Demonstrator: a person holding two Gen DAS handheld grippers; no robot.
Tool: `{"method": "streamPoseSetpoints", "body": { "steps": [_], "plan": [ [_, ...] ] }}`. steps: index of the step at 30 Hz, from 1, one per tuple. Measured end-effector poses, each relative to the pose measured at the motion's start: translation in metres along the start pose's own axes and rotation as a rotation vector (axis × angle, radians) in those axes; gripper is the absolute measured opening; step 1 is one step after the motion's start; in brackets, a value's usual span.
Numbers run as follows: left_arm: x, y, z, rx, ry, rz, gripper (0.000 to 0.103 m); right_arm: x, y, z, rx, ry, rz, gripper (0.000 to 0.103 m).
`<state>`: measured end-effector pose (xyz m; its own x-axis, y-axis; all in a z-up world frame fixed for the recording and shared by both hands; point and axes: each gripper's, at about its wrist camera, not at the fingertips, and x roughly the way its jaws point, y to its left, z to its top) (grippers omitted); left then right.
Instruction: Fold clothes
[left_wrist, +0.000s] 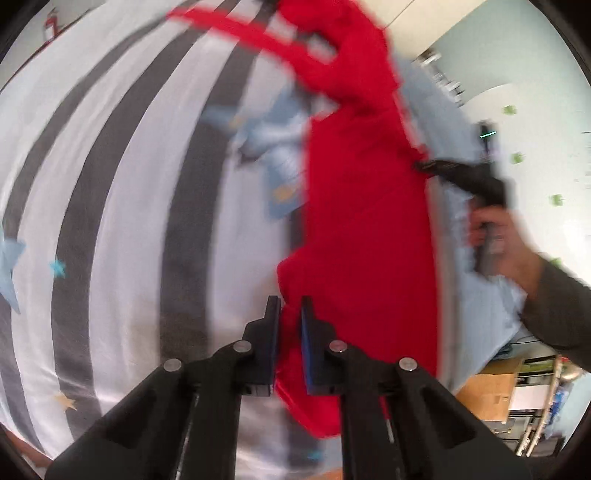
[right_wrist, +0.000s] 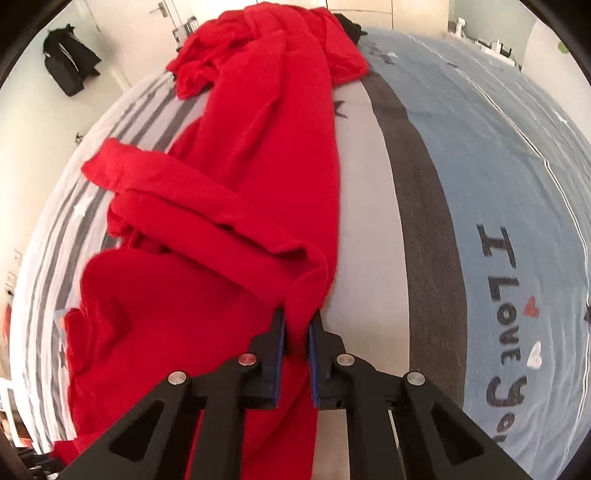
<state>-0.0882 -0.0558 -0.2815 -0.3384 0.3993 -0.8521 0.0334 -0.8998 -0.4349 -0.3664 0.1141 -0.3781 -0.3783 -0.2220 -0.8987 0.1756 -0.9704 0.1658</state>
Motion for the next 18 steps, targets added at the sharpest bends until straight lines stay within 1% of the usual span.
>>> {"method": "streamPoseSetpoints", "body": {
  "steps": [2,5,6,7,9,11,12,14,15,16,17,18],
  "plan": [
    [-0.023,-0.030,0.003,0.067,-0.038,-0.059,0.008,0.002,-0.005,0.003,0.018,0.005,0.019,0.010],
    [-0.026,-0.094,-0.011,0.192,-0.008,-0.160,0.008,0.001,-0.014,0.000,0.043,0.024,0.055,0.013],
    [-0.014,-0.121,-0.021,0.217,0.020,-0.208,0.008,-0.004,-0.016,-0.004,0.043,0.025,0.064,0.015],
    [-0.003,-0.137,-0.026,0.227,0.040,-0.234,0.009,-0.010,-0.018,-0.009,0.043,0.026,0.070,0.015],
    [0.025,-0.169,-0.050,0.242,0.117,-0.282,0.011,-0.023,-0.026,-0.024,0.039,0.033,0.085,0.015],
    [0.042,-0.181,-0.068,0.246,0.170,-0.304,0.013,-0.044,-0.032,-0.043,0.041,0.042,0.100,0.016],
    [0.049,-0.186,-0.077,0.252,0.199,-0.312,0.013,-0.055,-0.035,-0.057,0.044,0.047,0.114,0.016],
    [0.049,-0.182,-0.088,0.255,0.211,-0.338,0.013,-0.074,-0.041,-0.086,0.055,0.062,0.138,0.018],
    [0.045,-0.172,-0.096,0.255,0.221,-0.348,0.018,-0.084,-0.043,-0.104,0.061,0.068,0.156,0.021],
    [0.043,-0.164,-0.099,0.265,0.224,-0.328,0.023,-0.093,-0.043,-0.121,0.069,0.073,0.175,0.024],
    [0.041,-0.155,-0.103,0.274,0.226,-0.309,0.023,-0.100,-0.042,-0.137,0.086,0.075,0.185,0.027],
    [0.039,-0.140,-0.105,0.280,0.224,-0.263,0.024,-0.105,-0.038,-0.152,0.099,0.078,0.193,0.031]
  ]
}}
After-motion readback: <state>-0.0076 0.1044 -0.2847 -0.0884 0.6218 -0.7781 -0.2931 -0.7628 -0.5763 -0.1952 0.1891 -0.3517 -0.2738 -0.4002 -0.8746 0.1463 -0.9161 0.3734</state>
